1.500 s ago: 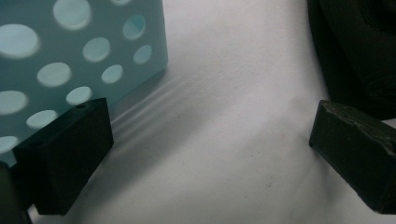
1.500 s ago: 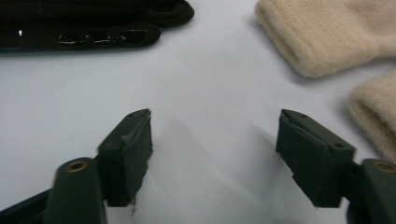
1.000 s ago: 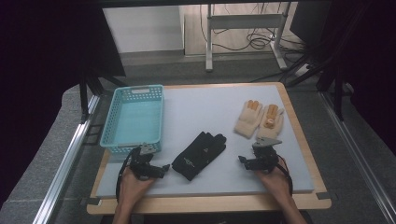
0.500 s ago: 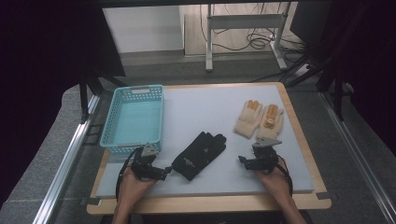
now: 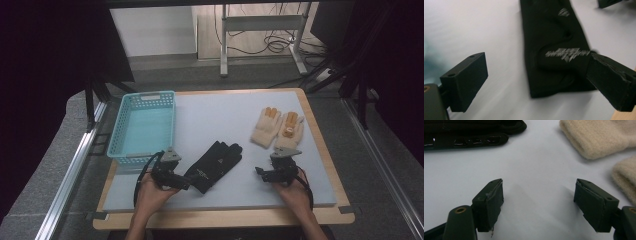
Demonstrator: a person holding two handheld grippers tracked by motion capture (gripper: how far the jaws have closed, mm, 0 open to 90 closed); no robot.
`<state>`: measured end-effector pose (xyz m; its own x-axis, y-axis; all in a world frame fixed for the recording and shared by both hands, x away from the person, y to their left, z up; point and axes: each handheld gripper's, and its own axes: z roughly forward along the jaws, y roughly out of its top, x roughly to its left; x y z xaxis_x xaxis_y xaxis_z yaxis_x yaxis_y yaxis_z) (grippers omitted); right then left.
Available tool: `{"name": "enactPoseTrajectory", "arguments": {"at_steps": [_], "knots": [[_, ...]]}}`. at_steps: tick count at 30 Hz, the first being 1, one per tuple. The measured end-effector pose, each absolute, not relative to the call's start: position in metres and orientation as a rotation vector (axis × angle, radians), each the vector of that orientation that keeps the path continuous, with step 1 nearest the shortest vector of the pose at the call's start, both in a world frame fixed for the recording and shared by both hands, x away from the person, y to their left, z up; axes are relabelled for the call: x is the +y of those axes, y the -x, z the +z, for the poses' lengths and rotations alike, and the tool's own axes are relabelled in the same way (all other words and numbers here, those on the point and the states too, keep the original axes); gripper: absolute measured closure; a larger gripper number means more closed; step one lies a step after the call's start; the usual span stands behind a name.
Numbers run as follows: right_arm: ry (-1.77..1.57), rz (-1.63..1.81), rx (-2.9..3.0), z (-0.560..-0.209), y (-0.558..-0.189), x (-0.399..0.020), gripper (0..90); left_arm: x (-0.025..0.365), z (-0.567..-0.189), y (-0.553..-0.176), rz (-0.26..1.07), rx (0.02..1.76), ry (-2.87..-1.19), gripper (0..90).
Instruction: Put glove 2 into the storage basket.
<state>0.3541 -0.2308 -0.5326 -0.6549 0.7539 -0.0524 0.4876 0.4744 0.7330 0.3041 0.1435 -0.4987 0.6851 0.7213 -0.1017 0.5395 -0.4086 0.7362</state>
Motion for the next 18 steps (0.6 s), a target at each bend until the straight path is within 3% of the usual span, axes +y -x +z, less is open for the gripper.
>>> {"name": "enactPoseTrajectory", "arguments": {"at_steps": [11,18], "knots": [[-1.041,0.997,2.357,-0.533,-0.354,-0.231,23.0,0.097,-0.510,-0.333,0.273,0.969,-2.214,0.0],[-1.043,0.997,2.357,-0.533,-0.354,-0.231,23.0,0.084,-0.520,-0.354,0.177,1.023,-2.219,0.0]]}}
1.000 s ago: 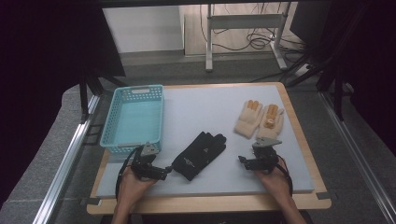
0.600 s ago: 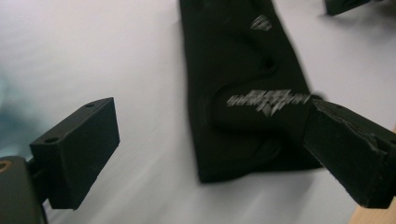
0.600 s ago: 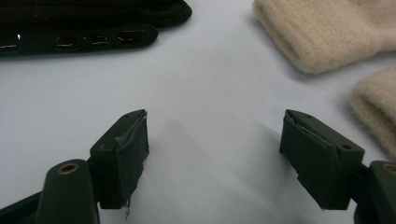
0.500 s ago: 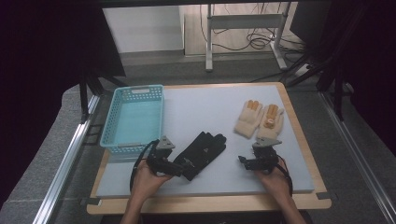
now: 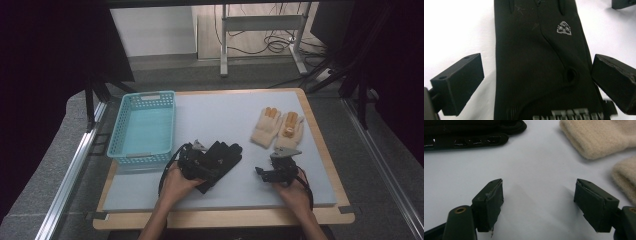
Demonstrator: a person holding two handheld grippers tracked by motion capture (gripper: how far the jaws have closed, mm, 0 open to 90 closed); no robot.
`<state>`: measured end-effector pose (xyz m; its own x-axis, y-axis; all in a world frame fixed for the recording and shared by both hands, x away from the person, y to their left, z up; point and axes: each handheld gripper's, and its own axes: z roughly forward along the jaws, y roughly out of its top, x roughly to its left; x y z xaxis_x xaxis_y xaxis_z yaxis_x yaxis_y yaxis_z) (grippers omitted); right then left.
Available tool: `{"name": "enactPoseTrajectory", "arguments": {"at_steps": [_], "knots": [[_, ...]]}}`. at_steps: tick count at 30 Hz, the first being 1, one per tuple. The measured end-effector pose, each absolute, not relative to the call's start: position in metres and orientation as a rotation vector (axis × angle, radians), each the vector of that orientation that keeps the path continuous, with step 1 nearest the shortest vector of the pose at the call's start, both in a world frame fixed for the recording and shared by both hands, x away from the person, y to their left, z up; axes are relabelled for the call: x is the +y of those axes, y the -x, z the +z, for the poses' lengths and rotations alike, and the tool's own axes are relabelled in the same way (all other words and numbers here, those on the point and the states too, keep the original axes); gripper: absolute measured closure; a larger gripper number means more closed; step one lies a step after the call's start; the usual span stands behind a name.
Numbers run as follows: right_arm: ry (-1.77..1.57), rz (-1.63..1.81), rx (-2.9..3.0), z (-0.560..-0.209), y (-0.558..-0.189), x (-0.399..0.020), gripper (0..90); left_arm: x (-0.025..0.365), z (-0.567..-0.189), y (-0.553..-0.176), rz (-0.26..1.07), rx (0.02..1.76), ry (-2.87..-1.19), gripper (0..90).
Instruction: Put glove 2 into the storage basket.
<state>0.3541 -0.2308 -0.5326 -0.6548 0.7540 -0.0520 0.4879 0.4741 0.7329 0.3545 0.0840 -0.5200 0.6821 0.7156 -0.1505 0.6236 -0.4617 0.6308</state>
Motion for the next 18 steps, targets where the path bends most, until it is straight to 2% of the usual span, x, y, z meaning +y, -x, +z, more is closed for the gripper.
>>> {"name": "enactPoseTrajectory", "arguments": {"at_steps": [4,14,18], "knots": [[-1.042,0.997,2.357,-0.533,-0.354,-0.231,23.0,0.072,-0.524,-0.358,0.146,1.010,-2.260,0.0],[-1.043,1.000,2.357,-0.533,-0.354,-0.231,22.9,0.055,-0.532,-0.347,0.276,0.998,-2.358,0.0],[-1.042,0.999,2.357,-0.533,-0.354,-0.231,22.9,0.059,-0.532,-0.350,0.266,1.034,-2.350,0.0]]}}
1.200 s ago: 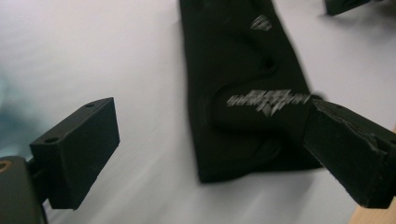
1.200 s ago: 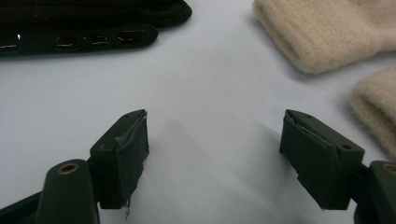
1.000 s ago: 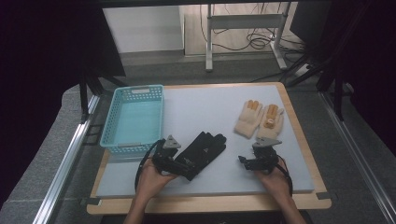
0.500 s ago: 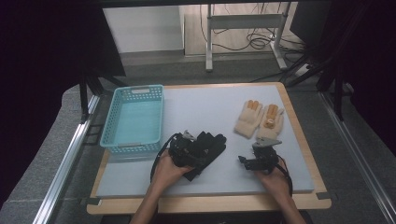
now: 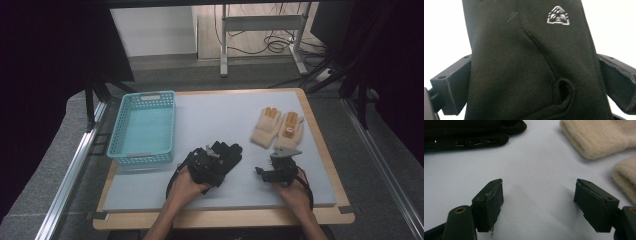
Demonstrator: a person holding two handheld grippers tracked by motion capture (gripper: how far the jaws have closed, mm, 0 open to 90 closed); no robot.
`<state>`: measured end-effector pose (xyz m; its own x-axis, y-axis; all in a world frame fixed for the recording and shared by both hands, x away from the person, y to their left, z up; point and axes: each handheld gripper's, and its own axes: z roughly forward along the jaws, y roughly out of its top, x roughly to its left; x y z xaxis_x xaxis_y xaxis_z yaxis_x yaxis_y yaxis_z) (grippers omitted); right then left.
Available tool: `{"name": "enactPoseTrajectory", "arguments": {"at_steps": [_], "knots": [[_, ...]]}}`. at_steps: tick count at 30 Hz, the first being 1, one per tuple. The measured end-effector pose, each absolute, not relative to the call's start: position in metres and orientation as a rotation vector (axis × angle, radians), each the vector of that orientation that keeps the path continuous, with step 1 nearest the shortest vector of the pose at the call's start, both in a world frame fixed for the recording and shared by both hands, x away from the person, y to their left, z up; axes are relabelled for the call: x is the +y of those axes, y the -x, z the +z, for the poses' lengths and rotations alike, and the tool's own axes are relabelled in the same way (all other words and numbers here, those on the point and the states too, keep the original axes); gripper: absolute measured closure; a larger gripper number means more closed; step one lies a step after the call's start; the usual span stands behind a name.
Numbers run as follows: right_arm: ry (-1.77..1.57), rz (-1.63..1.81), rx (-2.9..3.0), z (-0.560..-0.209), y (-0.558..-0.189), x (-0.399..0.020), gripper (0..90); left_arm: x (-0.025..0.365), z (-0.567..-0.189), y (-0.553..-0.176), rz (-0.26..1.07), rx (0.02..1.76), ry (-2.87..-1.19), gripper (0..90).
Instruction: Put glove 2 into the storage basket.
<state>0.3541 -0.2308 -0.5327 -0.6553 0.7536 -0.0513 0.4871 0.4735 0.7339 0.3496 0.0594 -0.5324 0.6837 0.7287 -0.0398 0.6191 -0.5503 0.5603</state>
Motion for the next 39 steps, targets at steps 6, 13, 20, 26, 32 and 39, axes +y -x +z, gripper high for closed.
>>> {"name": "enactPoseTrajectory", "arguments": {"at_steps": [6,13,20,26,32,39], "knots": [[-1.041,0.997,2.358,-0.533,-0.354,-0.231,22.8,0.062,-0.532,-0.352,0.265,1.053,-2.351,0.5],[-1.040,0.999,2.357,-0.533,-0.354,-0.231,22.8,0.066,-0.523,-0.347,0.299,1.043,-2.346,28.6],[-1.041,0.998,2.357,-0.533,-0.354,-0.231,22.8,0.076,-0.519,-0.351,0.294,1.060,-2.314,62.4],[-1.042,0.999,2.357,-0.533,-0.354,-0.231,22.8,0.078,-0.512,-0.356,0.281,1.043,-2.301,66.0],[-1.042,0.999,2.357,-0.533,-0.354,-0.231,22.8,0.078,-0.492,-0.364,0.295,1.040,-2.274,65.5],[-1.043,0.997,2.359,-0.533,-0.354,-0.231,22.7,0.082,-0.469,-0.378,0.313,1.076,-2.238,65.2]]}}
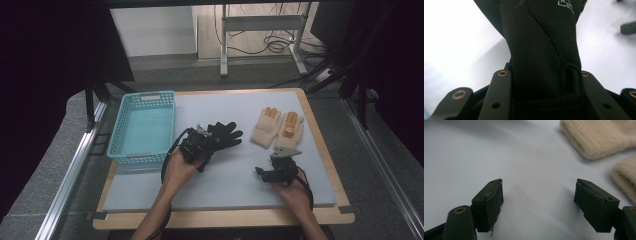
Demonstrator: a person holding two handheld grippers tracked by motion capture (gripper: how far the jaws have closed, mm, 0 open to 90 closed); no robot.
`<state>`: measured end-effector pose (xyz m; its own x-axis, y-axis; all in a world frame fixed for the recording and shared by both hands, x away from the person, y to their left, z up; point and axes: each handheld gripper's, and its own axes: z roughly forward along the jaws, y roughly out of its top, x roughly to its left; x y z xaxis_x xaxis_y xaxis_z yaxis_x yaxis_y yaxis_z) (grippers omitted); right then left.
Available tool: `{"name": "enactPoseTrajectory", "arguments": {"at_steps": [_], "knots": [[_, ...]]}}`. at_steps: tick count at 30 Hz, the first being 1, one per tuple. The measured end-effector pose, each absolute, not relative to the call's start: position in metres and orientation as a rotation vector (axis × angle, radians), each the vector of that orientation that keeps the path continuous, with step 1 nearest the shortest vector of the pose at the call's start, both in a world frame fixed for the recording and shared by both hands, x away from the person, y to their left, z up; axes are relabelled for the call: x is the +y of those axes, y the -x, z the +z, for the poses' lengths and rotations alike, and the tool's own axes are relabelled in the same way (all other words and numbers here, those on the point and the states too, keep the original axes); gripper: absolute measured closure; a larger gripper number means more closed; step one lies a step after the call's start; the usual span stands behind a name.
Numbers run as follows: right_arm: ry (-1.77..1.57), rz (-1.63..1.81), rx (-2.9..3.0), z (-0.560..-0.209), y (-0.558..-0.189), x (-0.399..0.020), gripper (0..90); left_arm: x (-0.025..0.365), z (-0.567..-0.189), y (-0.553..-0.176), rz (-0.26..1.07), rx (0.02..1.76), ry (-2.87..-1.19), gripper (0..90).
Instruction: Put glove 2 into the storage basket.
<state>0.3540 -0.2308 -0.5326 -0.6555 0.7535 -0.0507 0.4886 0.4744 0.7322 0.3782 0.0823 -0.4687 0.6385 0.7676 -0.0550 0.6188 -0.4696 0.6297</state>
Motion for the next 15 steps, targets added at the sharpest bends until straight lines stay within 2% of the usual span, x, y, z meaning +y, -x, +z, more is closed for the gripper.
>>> {"name": "enactPoseTrajectory", "arguments": {"at_steps": [15], "knots": [[-1.042,0.999,2.359,-0.533,-0.354,-0.231,22.5,0.121,-0.427,-0.410,0.391,1.209,-2.157,64.3]]}}
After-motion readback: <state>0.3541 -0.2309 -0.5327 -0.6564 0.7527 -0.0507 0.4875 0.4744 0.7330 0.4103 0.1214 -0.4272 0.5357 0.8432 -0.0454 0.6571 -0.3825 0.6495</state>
